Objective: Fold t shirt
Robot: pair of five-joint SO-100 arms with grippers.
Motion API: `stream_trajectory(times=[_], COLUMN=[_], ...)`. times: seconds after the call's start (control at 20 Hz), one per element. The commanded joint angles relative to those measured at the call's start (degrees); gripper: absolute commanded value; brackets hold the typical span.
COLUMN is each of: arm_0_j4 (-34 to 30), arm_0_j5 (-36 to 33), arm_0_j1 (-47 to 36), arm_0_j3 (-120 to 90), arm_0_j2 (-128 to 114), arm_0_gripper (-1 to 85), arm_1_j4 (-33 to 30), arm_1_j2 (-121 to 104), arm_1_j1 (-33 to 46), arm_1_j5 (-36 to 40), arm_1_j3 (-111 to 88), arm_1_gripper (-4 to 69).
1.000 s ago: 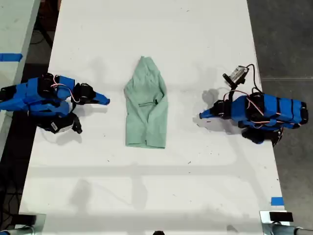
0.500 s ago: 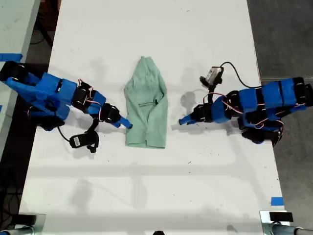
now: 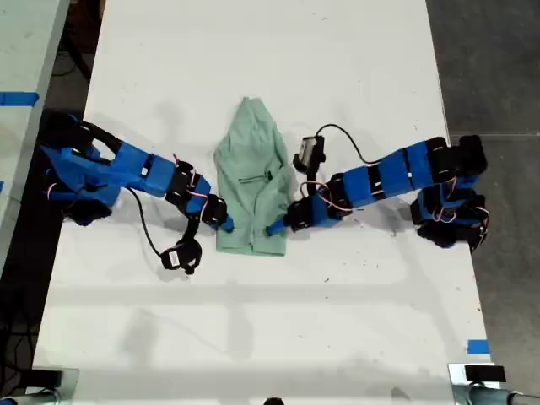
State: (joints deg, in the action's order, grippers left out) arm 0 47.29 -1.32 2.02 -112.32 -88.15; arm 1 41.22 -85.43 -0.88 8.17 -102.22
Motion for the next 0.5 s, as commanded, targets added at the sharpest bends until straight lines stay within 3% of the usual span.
stream_trajectory(times=[0.0, 0.05, 0.1, 0.3, 0.45], arm_0_j4=[6.0, 8.0, 9.7, 13.8, 21.5], arm_0_j5=[0.5, 0.5, 0.5, 0.9, 1.5], arm_0_j1=[1.5, 1.8, 2.2, 3.4, 2.2], arm_0_j3=[9.4, 12.7, 15.6, 21.9, 27.2], arm_0_j2=[6.2, 8.5, 10.5, 13.8, 12.4], arm_0_gripper=[-0.1, -0.1, -0.1, -0.1, -0.1], arm_1_j4=[0.4, 0.7, 2.5, 11.8, 17.8], arm_1_j2=[3.5, 5.2, 6.8, 10.5, 9.8], arm_1_j1=[-1.1, -1.1, -1.2, -2.8, -2.9], arm_1_j5=[1.6, 1.9, 1.5, 1.1, 3.4], arm_1_j3=[7.1, 9.1, 11.3, 21.7, 30.1], arm_1_gripper=[27.9, 20.2, -0.7, -0.6, -0.6])
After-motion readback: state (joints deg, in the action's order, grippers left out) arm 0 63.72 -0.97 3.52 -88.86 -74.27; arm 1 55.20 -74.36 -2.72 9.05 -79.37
